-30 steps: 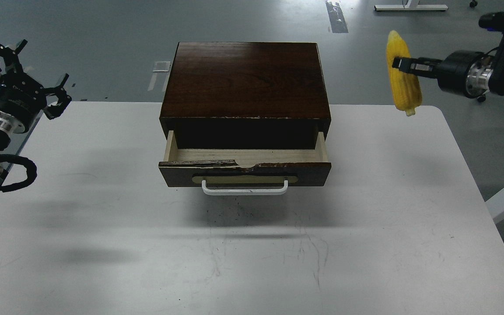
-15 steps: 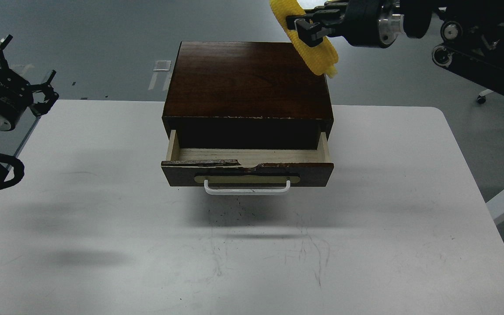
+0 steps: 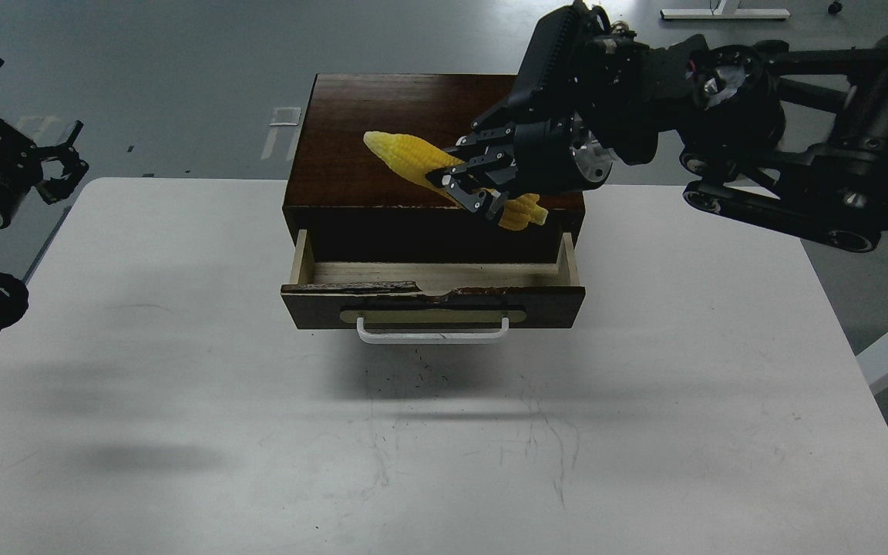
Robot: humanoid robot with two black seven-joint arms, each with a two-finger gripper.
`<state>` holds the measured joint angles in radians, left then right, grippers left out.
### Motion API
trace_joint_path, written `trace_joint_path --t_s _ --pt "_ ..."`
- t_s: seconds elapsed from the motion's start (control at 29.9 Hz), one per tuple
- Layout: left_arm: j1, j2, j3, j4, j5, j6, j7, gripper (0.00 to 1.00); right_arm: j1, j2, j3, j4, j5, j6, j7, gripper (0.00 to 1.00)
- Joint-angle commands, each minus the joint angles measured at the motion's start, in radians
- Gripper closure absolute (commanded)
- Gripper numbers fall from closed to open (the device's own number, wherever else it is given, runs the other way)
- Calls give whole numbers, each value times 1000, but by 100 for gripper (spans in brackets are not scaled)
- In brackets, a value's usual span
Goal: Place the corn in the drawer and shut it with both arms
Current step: 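Lower the corn cob into the open drawer and release it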
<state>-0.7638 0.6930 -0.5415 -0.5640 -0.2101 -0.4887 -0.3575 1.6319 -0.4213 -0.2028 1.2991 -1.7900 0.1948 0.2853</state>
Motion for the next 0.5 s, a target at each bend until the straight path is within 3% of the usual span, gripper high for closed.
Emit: trace_joint_path --t_s 0.0,0.17,0.3,0.47 --pt "0 0 2 0 0 0 0 2 -17 10 -9 0 -93 0 9 86" --pt "0 -1 0 0 0 0 0 2 -18 55 -12 -1 -124 0 9 85" --pt "0 2 0 6 0 0 0 2 -33 88 -15 -12 -126 0 9 77" --pt "0 14 0 9 0 0 0 2 -53 101 -33 -17 -138 0 9 75"
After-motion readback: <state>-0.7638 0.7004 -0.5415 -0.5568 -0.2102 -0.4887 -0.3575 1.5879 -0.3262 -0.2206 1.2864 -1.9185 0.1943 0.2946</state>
